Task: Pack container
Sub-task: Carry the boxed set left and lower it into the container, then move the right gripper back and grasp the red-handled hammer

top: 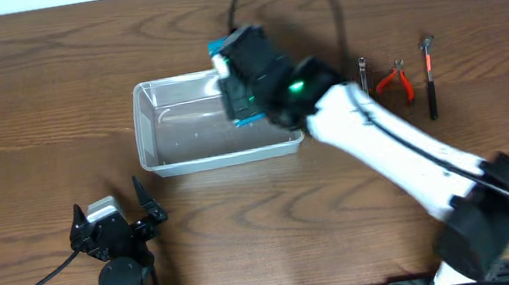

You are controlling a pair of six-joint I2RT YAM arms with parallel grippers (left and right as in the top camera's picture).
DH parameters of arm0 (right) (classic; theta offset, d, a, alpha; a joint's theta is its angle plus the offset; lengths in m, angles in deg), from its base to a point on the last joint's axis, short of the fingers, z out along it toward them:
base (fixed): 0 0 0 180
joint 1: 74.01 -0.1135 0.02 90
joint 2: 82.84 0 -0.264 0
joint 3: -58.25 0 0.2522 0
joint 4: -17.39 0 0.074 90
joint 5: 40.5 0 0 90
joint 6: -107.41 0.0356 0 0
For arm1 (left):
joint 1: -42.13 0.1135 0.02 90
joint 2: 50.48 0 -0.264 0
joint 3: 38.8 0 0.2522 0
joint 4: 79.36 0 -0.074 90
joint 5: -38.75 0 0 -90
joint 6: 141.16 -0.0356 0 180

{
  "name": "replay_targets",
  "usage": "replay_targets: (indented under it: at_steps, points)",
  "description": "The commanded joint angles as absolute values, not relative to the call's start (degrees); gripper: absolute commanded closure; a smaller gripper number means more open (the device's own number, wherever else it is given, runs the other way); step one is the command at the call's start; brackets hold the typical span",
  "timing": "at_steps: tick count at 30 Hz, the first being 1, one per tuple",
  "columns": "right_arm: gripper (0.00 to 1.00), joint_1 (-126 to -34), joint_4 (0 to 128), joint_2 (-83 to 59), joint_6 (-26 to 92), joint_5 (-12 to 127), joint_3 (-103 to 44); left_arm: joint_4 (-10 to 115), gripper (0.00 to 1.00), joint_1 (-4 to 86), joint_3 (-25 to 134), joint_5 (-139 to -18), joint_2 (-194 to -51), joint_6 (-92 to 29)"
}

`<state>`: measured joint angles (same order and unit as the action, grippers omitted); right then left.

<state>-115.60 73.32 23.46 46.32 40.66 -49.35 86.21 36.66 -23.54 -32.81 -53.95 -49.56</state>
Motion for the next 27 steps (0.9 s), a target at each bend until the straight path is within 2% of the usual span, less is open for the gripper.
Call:
replay_targets:
  at_steps: [1, 9, 21, 23, 27]
  points:
    - [0.61, -115.01, 72.42, 26.87, 51.89, 34.89, -48.98, 84.53, 0.02, 36.48, -24.81, -31.68, -53.73, -49.64]
    - [0.64, -111.79, 72.03, 31.57, 53.86, 36.68, -48.98, 84.53, 0.02, 36.48, -24.81, -31.7, -53.73, -49.64]
    - [0.64, -111.9, 77.41, 34.66, 56.79, 37.1, -48.83, 84.53, 0.02, 36.48, -24.81, -31.7, -53.73, -49.64]
    - [0.57, -112.03, 77.41, 34.66, 56.79, 37.07, -48.83, 84.53, 0.02, 36.48, -24.81, -31.7, -53.73, -49.64]
    - [0.36, -112.03, 76.71, 34.04, 56.68, 37.47, -48.92, 84.53, 0.02, 36.48, -24.81, -31.68, -53.73, -49.64]
